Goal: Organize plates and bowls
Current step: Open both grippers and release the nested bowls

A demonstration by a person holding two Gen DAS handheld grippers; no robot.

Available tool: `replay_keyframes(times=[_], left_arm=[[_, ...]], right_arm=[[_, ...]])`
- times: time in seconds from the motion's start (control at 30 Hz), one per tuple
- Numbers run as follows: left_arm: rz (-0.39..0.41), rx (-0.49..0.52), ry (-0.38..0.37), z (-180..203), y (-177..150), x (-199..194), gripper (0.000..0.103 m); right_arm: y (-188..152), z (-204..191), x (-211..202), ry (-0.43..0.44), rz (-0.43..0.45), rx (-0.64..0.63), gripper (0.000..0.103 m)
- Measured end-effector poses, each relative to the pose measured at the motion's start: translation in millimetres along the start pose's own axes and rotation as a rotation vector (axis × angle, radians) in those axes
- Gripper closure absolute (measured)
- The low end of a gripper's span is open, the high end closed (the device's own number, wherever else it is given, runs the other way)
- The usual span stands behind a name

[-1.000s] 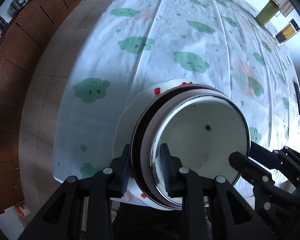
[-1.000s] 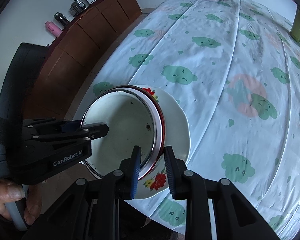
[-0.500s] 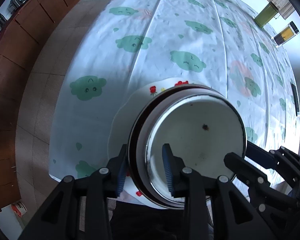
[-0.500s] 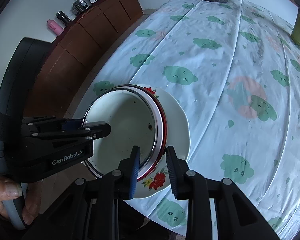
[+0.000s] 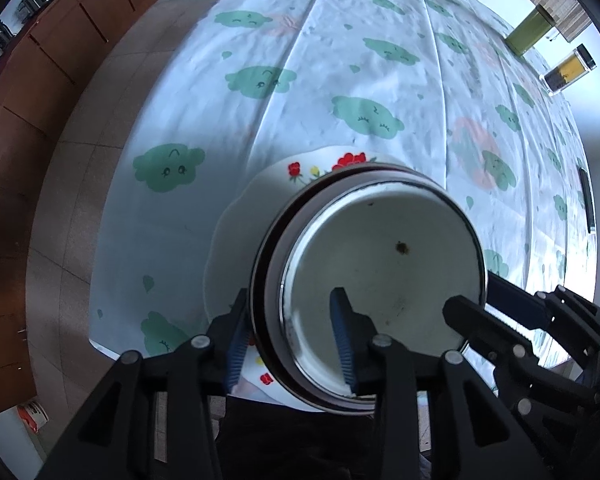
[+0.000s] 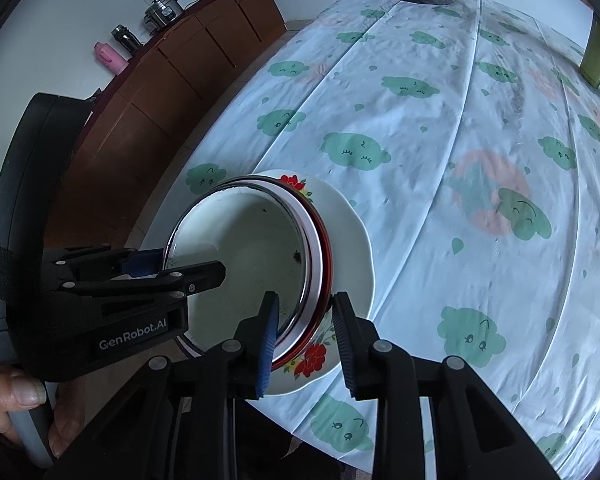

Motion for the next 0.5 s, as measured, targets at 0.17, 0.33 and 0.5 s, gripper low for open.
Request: replay_keyframes(times=[0.17, 0.33, 0.5], left_arm=[[0.018, -0.006, -0.003, -1, 0, -3, 0.062], [0.024, -0.006, -0.002, -2, 0, -5, 0.061], [0.111, 0.014, 0.067, -4, 1, -21, 0.048]], right_arm=[[-1, -3, -3, 0.022, 0.01, -0.007, 0.066], [-2, -4, -4, 0.023, 0.014, -0.017, 0.065], [-5, -9, -19, -0.012, 0.079, -0.075, 0.065]])
Point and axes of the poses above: each gripper's, at about its wrist camera, not at the fingertips, and x roughly the way its jaws point, z to its right, y to its top, the point moved 3 cm from there along x, roughly the way its jaws point, and after that the axes turned 5 degrees about x, right-handed, at the moved point
